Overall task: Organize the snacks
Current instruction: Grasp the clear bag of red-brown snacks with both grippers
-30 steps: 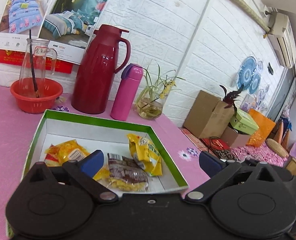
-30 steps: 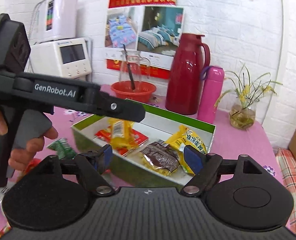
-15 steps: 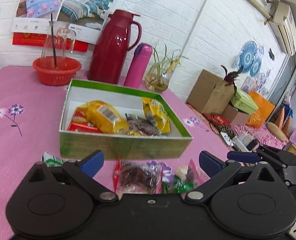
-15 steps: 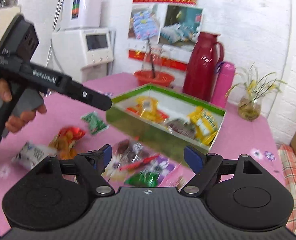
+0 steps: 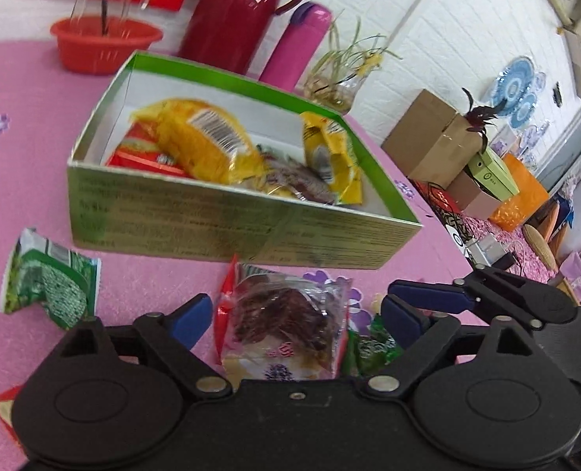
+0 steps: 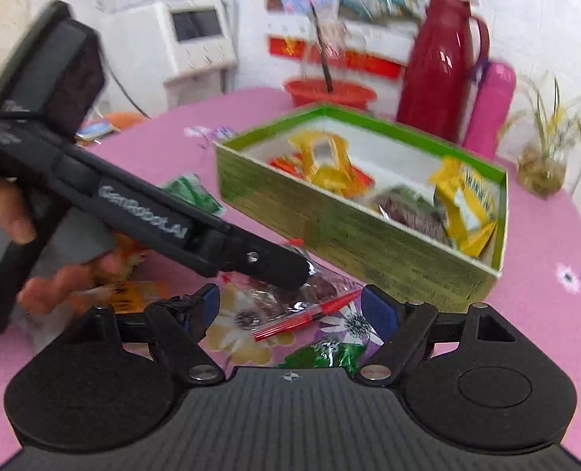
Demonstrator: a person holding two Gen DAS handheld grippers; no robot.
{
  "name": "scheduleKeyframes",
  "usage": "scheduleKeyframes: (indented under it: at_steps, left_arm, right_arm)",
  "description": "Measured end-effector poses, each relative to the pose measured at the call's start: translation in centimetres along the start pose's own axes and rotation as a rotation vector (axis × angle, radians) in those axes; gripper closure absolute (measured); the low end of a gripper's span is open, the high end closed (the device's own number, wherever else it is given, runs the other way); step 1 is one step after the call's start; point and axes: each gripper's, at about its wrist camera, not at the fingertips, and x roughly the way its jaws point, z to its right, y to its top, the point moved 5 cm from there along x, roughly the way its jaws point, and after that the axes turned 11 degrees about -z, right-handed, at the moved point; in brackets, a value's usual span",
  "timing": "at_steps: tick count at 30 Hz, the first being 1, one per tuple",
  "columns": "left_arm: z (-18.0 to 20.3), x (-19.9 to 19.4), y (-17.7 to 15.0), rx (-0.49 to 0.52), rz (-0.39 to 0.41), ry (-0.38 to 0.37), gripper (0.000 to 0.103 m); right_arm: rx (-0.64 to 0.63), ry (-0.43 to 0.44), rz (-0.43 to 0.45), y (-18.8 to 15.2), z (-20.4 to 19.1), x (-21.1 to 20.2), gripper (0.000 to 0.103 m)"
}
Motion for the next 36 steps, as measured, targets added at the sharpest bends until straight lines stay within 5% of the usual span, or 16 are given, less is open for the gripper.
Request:
scheduleKeyframes:
  at_steps: [4,8,13,15,18,27,36]
  left_arm:
    - [-1.1,0.8,0.2,-0.005,-0.029,-0.006,0.009]
    - [-1.5,1.1,0.3,0.024,-0.034,-0.026,0.034]
    - [-1.4,1.0,-0.2,0.053,-0.015,-0.021,0.040]
    - [-1.2,0.8,-0.7,0.054,-0.001,-0.014,0.043]
    - [-0.6,0.6,-1.0,0.056,0.016,-0.004,0.052]
    - [2.3,-2.1,-0.9,0.096,0.100,-0.020,0.055]
    - [5.5,-4.5,3.3,0.155,0.220,-0.038,0.055]
  right_arm:
    - [0.070,0.033,-0.065,0.5,1.1,2.2,0.000]
    - [0.076,0.033,-0.070,0.6,1.4,3.0,0.000]
    - [0.056,0.021,-0.074,0.5,1.1,3.3,0.000]
    - [0.053,0.032,-0.079,0.4,1.2,3.3,0.019]
    - [0.063,0.032,-0.077,0.4,1.1,3.1,0.031]
    - [0.012,-0.018,0.021,0.4,0.4,-0.3,0.036]
    - [0.042,-0.067,0.191,3.2,2.6,-4.3,0.036]
